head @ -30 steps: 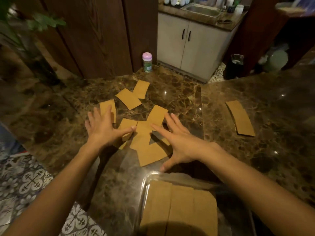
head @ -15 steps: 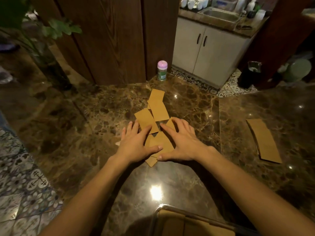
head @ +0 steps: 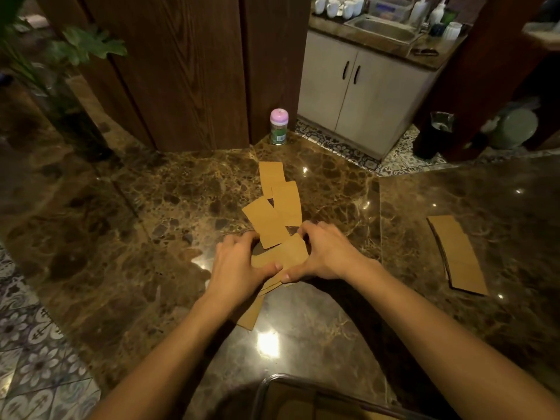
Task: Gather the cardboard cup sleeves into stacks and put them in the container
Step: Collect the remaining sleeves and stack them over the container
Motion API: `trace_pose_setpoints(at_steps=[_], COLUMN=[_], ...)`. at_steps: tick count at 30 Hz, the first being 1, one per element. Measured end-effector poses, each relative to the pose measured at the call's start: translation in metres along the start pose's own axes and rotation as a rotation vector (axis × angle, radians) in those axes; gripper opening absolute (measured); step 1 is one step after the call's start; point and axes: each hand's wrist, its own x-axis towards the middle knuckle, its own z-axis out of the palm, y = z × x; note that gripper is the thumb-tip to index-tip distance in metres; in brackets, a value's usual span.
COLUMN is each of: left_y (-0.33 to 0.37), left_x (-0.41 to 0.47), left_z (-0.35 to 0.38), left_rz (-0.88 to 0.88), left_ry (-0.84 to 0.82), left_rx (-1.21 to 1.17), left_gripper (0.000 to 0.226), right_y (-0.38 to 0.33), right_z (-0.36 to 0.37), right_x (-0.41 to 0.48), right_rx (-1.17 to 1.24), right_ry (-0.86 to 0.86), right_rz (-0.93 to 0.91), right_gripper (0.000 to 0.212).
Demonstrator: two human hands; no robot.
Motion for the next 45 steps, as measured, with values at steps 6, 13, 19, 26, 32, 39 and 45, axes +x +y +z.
trace_pose_setpoints(at_steps=[6,13,19,26,32,39,45], left_y=[0.009,0.015,0.03,0.049,0.075,0.086,0.093], left_x=[-0.01,-0.015,-0.023,-0.039,-0.044,-0.054,-0.058], left_z=[0.007,-0.005,-0.026,-0.029,-0.015,-0.014,-0.012], left_rz=[-0.076,-0.102,-0.264,-0.243,-0.096,-0.166,-0.105], left_ry=[-0.102,-0.119,-0.526,-0.78,-0.282,-0.269,-0.123], left_rx=[-0.49,-0.92,-1.196,-1.655,-1.541,-1.694,-1.535], left_gripper=[0.042,0.038,0.033,0.043,0.057,0.049,0.069], right_y=[0.005,0.014,0.019,0.015,-0.004,0.012,0.023], right_z=[0.002,-0.017,-0.033,-0.045,-0.018,-0.034,-0.028], right_x=[-0.014,-0.034,-0.049,-0.062,-0.08,-0.103,-0.125], right_rx=[0.483,0.992,1.219,1.218,1.351,1.335,1.345], right_ry=[-0.061,-0.129,-0.142,-0.009,0.27,0.393,0.372], right_rz=[-0.082,-0.119,-0.14,-0.11,0.011,-0.015,-0.04], right_gripper=[0.053,0.039,0.038,0.047,0.041,0.023,0.022])
